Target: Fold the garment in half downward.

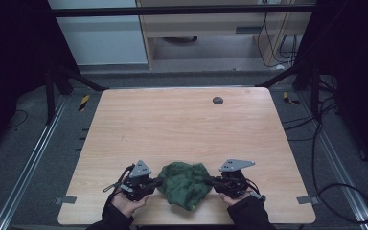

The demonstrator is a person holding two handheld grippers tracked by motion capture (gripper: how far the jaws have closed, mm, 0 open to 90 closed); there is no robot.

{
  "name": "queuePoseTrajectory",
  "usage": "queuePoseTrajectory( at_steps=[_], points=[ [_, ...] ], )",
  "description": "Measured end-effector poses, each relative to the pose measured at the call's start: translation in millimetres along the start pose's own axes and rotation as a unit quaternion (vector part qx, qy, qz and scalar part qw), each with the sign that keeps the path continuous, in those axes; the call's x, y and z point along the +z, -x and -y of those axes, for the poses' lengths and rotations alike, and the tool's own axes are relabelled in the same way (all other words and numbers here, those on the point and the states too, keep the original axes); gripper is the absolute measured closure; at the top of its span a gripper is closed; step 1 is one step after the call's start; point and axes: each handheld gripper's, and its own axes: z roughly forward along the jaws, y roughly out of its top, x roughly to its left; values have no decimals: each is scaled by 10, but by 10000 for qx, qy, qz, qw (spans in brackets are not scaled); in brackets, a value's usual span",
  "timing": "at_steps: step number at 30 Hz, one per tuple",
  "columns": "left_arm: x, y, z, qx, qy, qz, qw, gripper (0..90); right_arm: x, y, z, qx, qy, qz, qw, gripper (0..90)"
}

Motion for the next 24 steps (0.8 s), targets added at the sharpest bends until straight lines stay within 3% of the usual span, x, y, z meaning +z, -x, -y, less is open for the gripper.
queuePoseTrajectory(
  at_steps=[8, 14, 18, 24],
  points=[
    [-89, -150, -11, -173, 160, -169, 9996, 831, -97, 93, -52, 60, 233, 229, 9994, 810],
    [-150, -312, 17, -284, 324, -450, 9981, 720, -166, 211, -53, 118, 373, 562, 9977, 700],
    [-199, -464, 74, -372, 434, -817, 9950, 607, -208, 313, -32, 231, 428, 780, 9958, 614],
    [-261, -625, 131, -508, 528, -1117, 9910, 478, -286, 452, 6, 428, 514, 1101, 9917, 528]
  ],
)
